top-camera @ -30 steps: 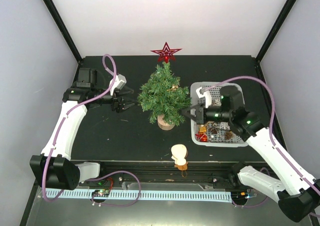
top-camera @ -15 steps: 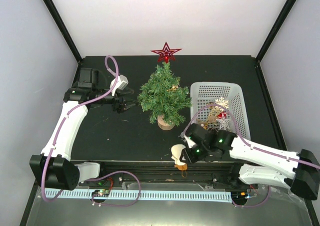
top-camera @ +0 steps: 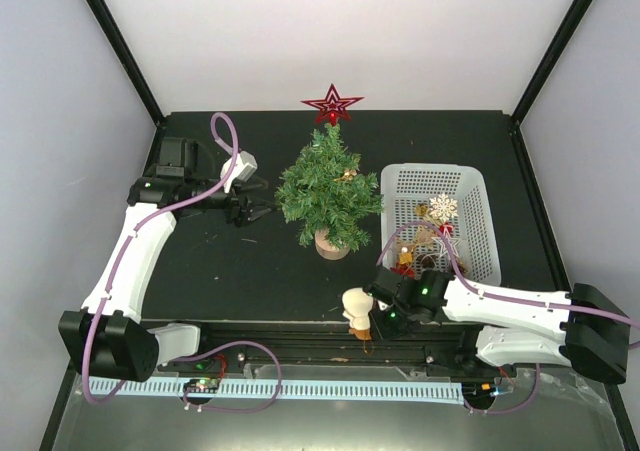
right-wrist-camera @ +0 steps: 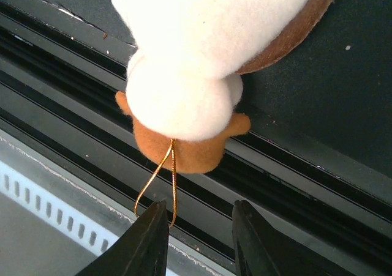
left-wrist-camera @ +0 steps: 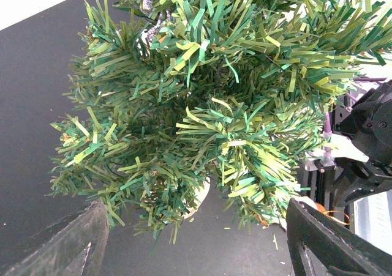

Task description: Decorate the small christmas tree

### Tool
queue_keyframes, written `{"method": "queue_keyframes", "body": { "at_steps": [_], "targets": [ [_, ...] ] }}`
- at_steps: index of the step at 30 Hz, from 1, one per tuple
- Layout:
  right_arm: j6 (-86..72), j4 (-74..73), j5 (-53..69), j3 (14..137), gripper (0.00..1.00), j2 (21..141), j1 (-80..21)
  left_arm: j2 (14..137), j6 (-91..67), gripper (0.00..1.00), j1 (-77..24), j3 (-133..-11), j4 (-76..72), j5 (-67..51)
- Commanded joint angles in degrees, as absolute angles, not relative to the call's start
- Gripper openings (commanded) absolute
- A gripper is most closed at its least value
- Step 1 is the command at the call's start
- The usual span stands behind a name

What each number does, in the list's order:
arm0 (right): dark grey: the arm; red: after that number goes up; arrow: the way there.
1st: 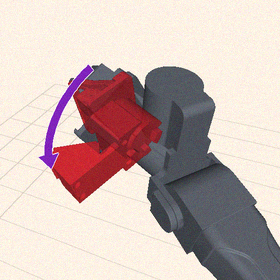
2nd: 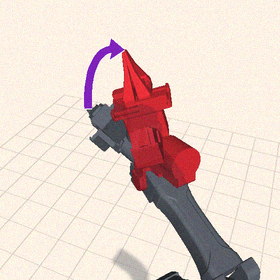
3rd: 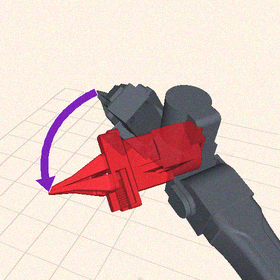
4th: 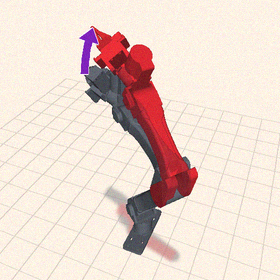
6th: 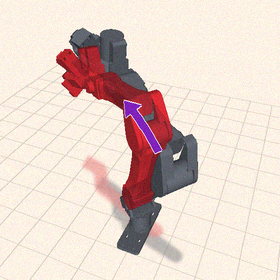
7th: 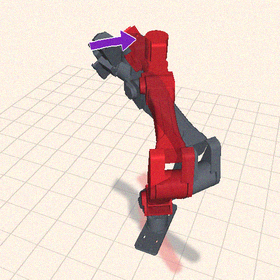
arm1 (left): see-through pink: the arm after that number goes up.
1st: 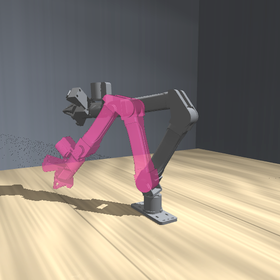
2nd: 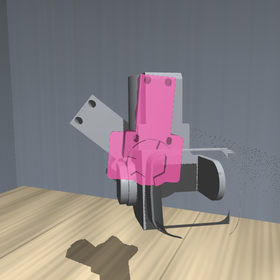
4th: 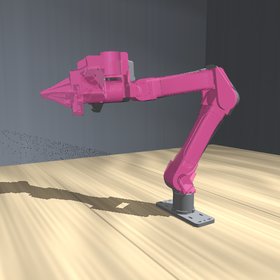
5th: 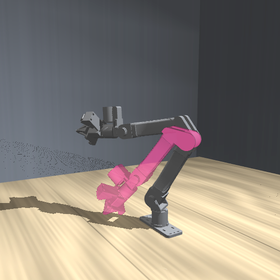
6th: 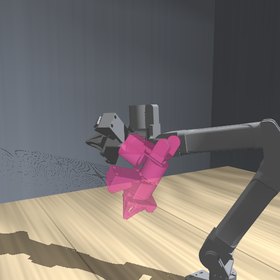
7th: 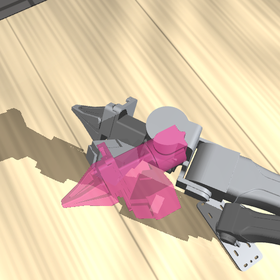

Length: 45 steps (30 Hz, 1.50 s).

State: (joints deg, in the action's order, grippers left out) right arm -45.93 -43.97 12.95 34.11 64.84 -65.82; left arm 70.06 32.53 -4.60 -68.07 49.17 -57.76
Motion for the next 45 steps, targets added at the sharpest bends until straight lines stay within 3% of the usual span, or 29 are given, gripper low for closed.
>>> {"method": "queue_keyframes", "body": {
  "at_steps": [1,26,29,35,45],
  "targets": [
    [-47.7,-41.9,12.9,33.1,0.31,64.4,-66.1,68.9,32.6,0.80,-4.9,-68.0,48.1,-57.7],
    [-43.4,-37.8,22.2,31.7,0.31,70.3,-66.1,67.1,33.4,0.80,-5.0,-65.9,47.6,-56.5],
    [-42.4,-37.7,22.7,32.2,0.24,71.8,-66.2,67.0,33.5,0.80,-5.0,-65.9,47.5,-56.4],
    [-41.2,-38.1,22.4,33.2,0.02,74.2,-66.2,67.1,33.6,0.80,-4.9,-66.1,47.5,-56.3],
    [-40.8,-50.8,14.7,40.7,0.01,66.9,-66.1,64.9,35.2,0.79,-5.1,-69.2,50.9,-56.4]
  ]
}}
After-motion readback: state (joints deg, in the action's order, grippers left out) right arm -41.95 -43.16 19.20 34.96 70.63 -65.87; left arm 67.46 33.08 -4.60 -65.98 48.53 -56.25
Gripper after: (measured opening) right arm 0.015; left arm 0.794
